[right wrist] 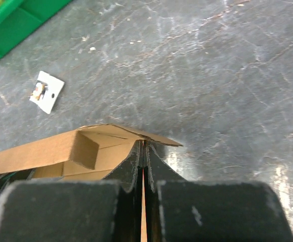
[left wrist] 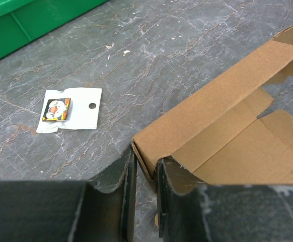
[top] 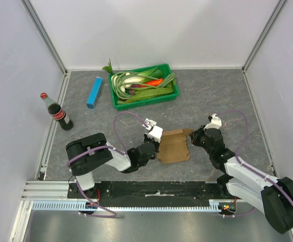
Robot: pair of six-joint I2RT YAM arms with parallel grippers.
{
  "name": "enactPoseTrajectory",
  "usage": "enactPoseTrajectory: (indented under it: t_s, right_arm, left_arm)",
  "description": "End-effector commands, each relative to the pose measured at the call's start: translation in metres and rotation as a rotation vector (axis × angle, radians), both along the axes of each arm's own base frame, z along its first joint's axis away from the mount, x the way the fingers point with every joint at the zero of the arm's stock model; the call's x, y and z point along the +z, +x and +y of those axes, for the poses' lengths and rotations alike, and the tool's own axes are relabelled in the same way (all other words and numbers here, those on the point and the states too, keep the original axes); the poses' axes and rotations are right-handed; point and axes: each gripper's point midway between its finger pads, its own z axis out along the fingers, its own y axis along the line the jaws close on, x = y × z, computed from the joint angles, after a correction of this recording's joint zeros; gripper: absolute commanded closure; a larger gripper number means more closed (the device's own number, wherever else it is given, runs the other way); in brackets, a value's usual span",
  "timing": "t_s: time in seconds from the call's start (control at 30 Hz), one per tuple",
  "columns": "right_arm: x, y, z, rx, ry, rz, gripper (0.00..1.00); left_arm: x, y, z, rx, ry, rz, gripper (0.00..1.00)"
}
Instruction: Fold the paper box
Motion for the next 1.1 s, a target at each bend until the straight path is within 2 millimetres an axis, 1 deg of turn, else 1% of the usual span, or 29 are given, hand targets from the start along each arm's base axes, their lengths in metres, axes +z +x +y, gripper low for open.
enactPoseTrajectory:
  t_s: [0.0, 0.03, 0.1, 0.13, 0.37, 0.47, 0.6, 0.7, 0.83, 0.93, 1.07]
  right_arm:
    - [-0.004, 0.005, -0.016, -0.028, -0.148, 0.054, 1.00]
    - [-0.009, 0.006, -0.014, -0.014, -0.159, 0.068, 1.00]
    - [-0.008, 0.010, -0.009, 0.001, -0.154, 0.069, 1.00]
    - [-0.014, 0.010, -0.009, 0.007, -0.171, 0.082, 1.00]
    - [-0.033, 0.016, -0.004, 0.028, -0.189, 0.117, 1.00]
    - [-0.035, 0.020, 0.003, 0.057, -0.181, 0.107, 1.00]
    - [-0.030, 0.024, 0.016, 0.089, -0.134, 0.080, 1.00]
    - [-0.027, 0.023, 0.025, 0.110, -0.081, 0.074, 1.00]
    - [-0.023, 0.015, 0.036, 0.134, -0.024, 0.069, 1.00]
    - [-0.028, 0.010, 0.038, 0.136, -0.005, 0.087, 1.00]
    - [-0.044, 0.005, 0.036, 0.131, -0.015, 0.126, 1.00]
  left_arm:
    - [0.013, 0.002, -0.007, 0.016, -0.074, -0.003, 0.98]
    - [0.013, 0.002, -0.007, 0.015, -0.071, -0.003, 0.98]
    - [0.013, 0.001, -0.007, 0.017, -0.072, -0.003, 0.98]
    - [0.012, 0.001, -0.007, 0.016, -0.067, -0.003, 0.98]
    - [0.013, 0.002, -0.007, 0.017, -0.055, -0.010, 0.98]
    - [0.012, 0.002, -0.008, 0.017, -0.054, -0.011, 0.98]
    - [0.012, 0.002, -0.010, 0.014, -0.050, -0.013, 0.98]
    - [0.012, 0.002, -0.010, 0.014, -0.048, -0.014, 0.98]
    - [0.012, 0.002, -0.010, 0.013, -0.047, -0.015, 0.98]
    - [0.012, 0.002, -0.010, 0.014, -0.050, -0.014, 0.98]
    - [0.011, 0.001, -0.011, 0.014, -0.047, -0.013, 0.98]
